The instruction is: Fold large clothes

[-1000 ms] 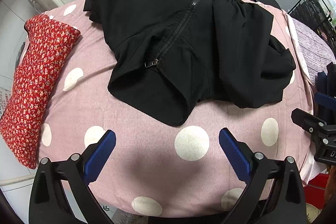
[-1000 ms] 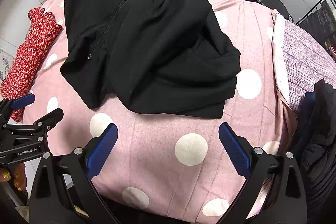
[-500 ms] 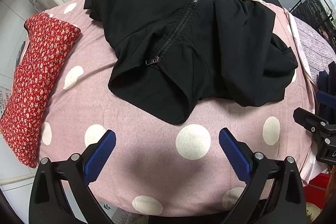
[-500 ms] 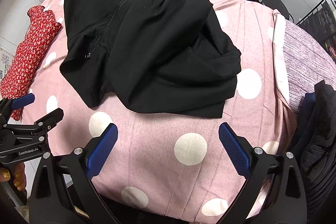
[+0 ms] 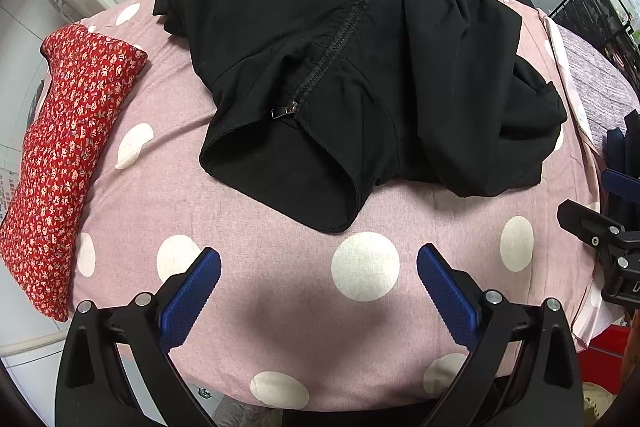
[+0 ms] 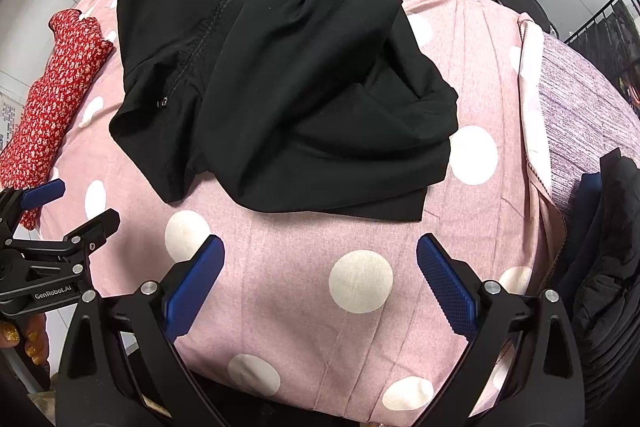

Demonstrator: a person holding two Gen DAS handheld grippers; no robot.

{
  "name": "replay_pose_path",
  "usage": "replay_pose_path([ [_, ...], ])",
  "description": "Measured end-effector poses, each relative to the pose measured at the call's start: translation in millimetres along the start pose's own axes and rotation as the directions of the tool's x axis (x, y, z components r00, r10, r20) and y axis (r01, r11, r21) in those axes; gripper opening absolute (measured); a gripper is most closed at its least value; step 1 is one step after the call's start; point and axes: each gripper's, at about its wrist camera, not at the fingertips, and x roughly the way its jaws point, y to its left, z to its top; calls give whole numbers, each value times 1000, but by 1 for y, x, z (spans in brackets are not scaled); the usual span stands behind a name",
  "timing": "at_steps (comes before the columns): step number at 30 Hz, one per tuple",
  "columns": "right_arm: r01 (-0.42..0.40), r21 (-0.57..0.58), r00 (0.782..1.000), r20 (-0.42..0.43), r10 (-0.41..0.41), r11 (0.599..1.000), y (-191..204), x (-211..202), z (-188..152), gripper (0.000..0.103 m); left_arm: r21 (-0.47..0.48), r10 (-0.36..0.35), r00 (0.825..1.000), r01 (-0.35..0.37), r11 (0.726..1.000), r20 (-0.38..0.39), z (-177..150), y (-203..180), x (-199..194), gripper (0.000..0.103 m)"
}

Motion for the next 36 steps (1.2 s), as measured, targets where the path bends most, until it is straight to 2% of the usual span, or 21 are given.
replay_pose_path([
  [36,2,0,1000,2,-2,1000,-1,0,-2,95,2,-7,1000,7,1000,8,-2,-2,-2,97],
])
